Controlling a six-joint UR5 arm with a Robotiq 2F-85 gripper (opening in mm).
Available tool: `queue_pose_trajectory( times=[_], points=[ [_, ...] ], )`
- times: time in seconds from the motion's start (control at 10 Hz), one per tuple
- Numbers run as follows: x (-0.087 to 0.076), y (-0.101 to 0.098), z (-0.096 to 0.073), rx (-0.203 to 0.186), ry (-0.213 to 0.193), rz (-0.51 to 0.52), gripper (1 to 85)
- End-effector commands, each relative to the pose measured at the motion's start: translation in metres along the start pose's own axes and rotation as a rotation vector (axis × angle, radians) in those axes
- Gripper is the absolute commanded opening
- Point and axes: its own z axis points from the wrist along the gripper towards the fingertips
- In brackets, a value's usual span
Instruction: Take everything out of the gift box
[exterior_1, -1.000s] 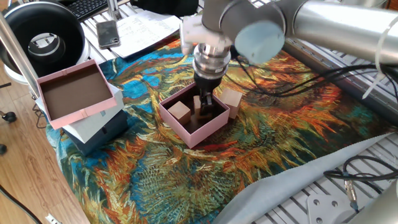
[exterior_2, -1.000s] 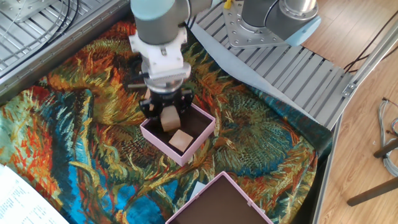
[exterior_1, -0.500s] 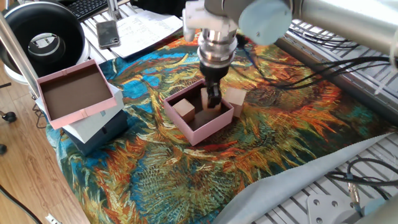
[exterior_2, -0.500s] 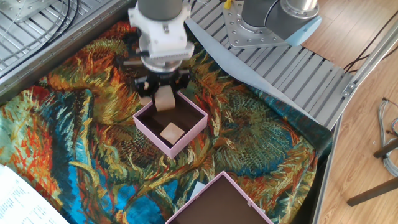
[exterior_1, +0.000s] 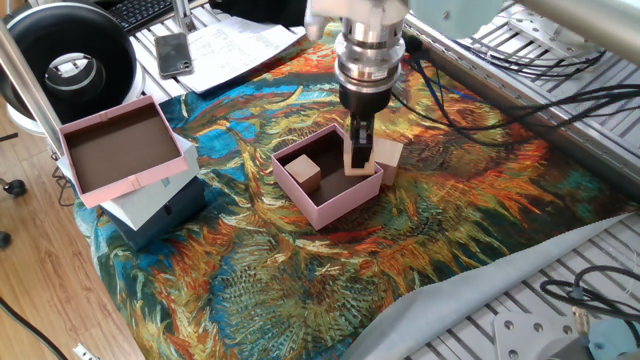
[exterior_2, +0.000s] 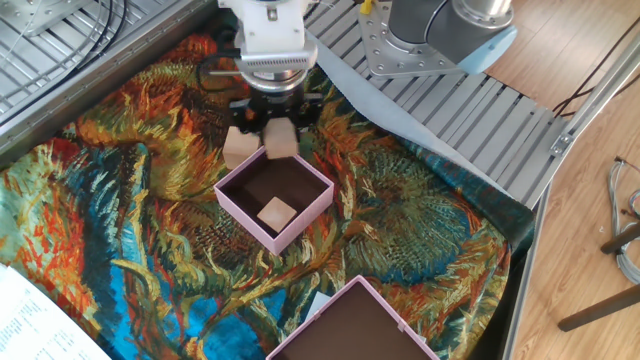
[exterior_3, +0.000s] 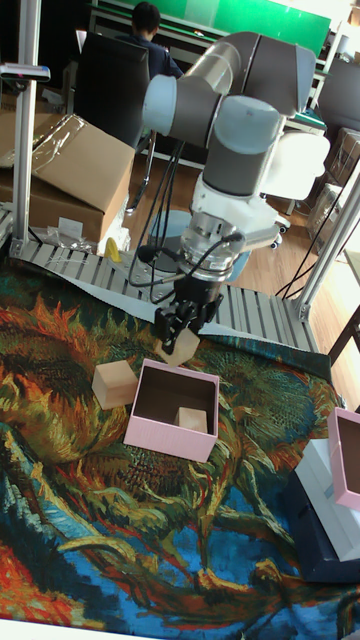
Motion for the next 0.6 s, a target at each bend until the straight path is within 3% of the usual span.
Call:
queue_pose_trajectory(
  times=[0.0, 0.1, 0.2, 0.3, 0.5],
  points=[
    [-0.012, 0.027, -0.011, -0.060, -0.055, 0.158, 23.0],
    [-0.031, 0.030, -0.011, -0.070, -0.115, 0.245, 23.0],
    [-0.058, 0.027, -0.014, -0.066, -0.201, 0.345, 23.0],
    [-0.075, 0.024, -0.017, -0.052, -0.251, 0.404, 23.0],
    [-0.098, 0.027, -0.019, -0.039, -0.284, 0.478, 22.7]
  ],
)
